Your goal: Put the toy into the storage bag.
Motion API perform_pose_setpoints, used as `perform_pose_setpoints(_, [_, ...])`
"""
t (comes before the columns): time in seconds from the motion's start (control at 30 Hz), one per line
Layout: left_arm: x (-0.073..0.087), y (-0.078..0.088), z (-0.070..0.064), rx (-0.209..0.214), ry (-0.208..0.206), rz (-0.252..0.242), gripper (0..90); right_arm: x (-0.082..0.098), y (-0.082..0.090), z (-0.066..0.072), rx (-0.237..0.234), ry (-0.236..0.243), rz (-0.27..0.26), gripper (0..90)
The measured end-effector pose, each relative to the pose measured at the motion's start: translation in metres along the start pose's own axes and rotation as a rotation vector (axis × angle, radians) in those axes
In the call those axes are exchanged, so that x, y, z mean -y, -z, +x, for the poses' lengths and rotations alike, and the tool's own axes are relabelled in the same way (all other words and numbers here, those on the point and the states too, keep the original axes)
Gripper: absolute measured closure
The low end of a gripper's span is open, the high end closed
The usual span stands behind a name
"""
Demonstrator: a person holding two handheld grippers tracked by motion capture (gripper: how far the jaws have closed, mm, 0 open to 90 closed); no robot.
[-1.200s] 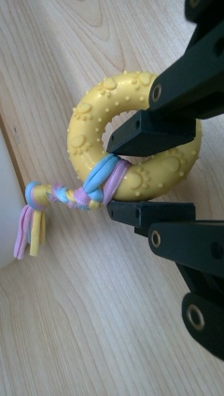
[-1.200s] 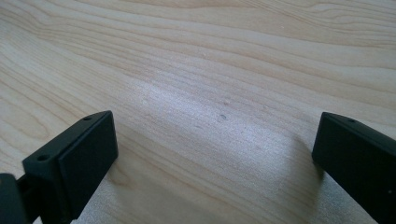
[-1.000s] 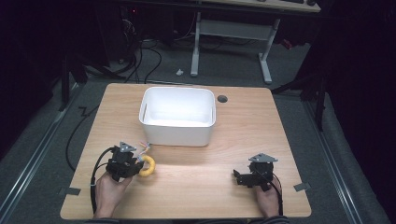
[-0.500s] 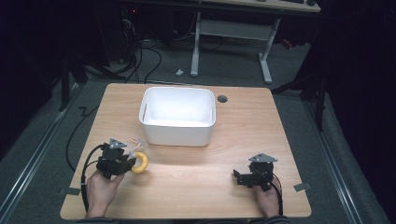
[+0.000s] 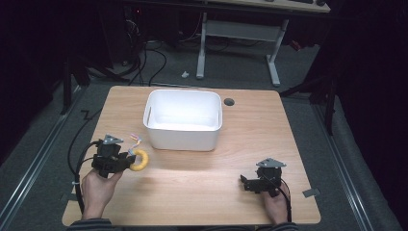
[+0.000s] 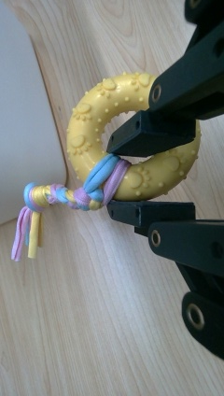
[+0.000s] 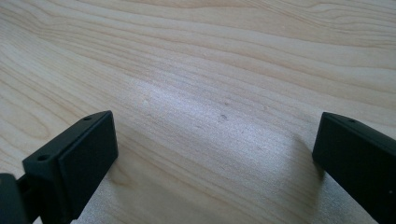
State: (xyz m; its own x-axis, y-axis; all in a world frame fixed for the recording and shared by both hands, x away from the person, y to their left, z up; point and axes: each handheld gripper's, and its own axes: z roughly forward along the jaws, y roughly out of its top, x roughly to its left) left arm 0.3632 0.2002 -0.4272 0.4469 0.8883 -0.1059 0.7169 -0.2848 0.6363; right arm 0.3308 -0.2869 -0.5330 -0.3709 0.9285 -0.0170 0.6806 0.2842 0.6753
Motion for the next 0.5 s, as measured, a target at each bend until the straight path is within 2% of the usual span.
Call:
perform_pose_setpoints(0.23, [-0.010, 0.008, 0.003, -0.008, -0.006, 0.000, 67.5, 0.000, 0.000, 0.000, 0.000, 0.000, 0.000, 0.0])
perform_pose_setpoints(0.5, [-0.021, 0.017, 0.008, -0.001, 0.011, -0.017, 67.4, 0.000, 0.000, 0.000, 0.000, 0.000, 0.000, 0.0])
